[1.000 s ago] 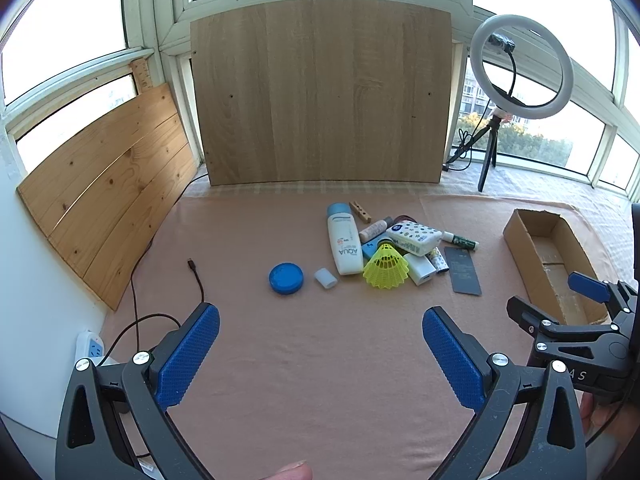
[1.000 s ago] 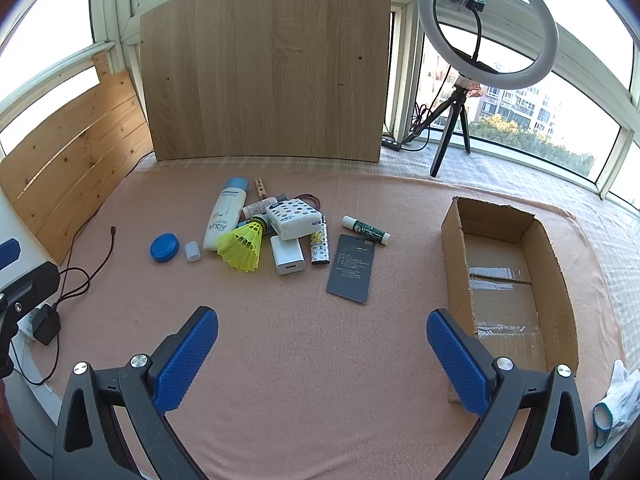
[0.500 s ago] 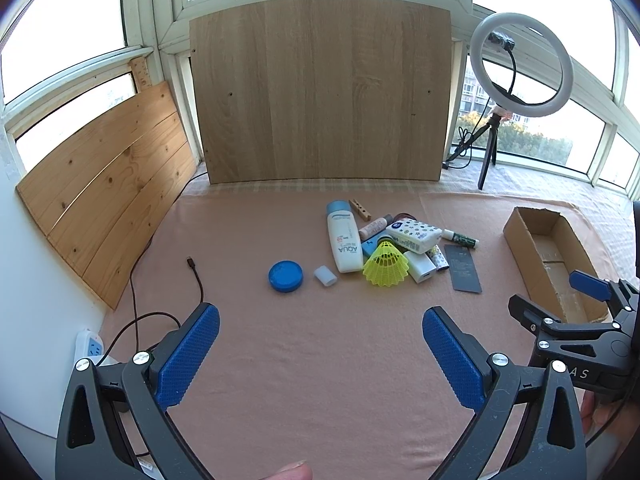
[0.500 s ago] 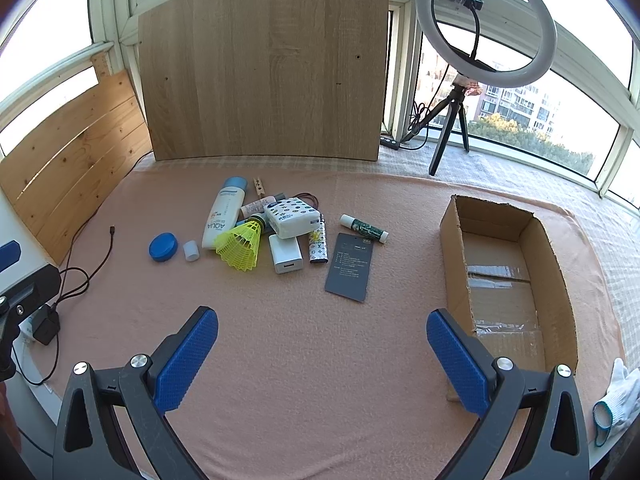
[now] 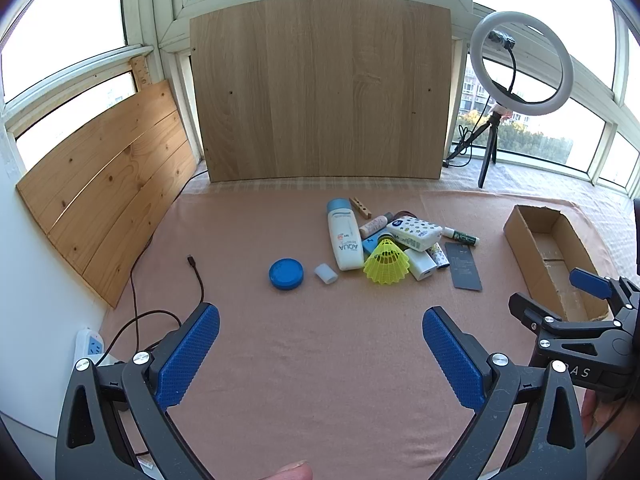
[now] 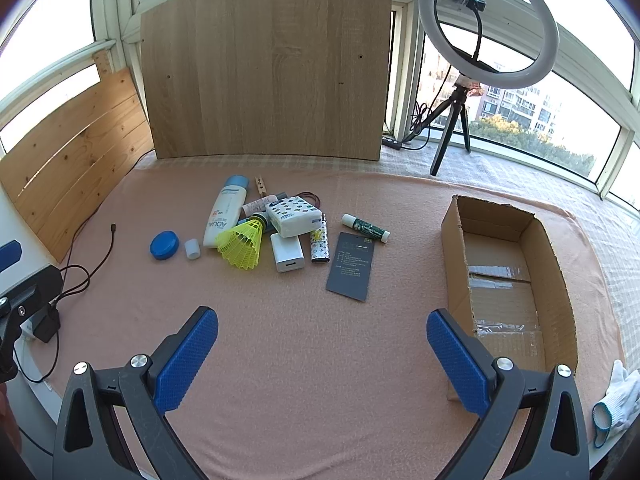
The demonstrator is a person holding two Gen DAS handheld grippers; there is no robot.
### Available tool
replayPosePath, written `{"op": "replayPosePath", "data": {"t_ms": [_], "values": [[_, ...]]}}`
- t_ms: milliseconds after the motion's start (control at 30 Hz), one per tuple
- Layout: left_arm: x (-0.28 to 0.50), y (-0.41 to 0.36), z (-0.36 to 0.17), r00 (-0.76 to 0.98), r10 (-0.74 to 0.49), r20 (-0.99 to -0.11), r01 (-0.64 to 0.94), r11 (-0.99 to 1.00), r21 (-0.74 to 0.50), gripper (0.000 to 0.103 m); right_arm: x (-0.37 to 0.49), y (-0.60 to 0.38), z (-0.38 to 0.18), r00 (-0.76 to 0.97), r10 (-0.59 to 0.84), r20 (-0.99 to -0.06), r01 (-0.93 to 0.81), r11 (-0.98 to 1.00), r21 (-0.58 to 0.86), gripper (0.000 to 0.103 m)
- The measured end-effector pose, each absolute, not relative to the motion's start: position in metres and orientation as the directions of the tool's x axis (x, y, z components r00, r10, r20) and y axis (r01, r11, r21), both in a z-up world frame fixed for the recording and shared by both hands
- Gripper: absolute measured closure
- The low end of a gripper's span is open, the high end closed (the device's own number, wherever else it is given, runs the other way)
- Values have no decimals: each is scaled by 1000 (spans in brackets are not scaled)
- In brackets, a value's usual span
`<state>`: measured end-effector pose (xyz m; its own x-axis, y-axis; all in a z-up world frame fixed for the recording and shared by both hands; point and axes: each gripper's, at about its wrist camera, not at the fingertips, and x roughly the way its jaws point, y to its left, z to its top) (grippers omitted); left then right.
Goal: Organize objects
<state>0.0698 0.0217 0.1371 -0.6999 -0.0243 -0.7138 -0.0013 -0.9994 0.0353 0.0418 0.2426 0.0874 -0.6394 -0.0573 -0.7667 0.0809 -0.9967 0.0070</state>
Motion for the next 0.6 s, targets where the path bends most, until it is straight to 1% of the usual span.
{"op": "replayPosePath", "data": {"t_ms": [600], "values": [[71, 21, 135, -698, -24, -715, -1, -999, 35, 0, 41, 239, 89, -639, -59, -767, 89, -996, 2, 0]]}}
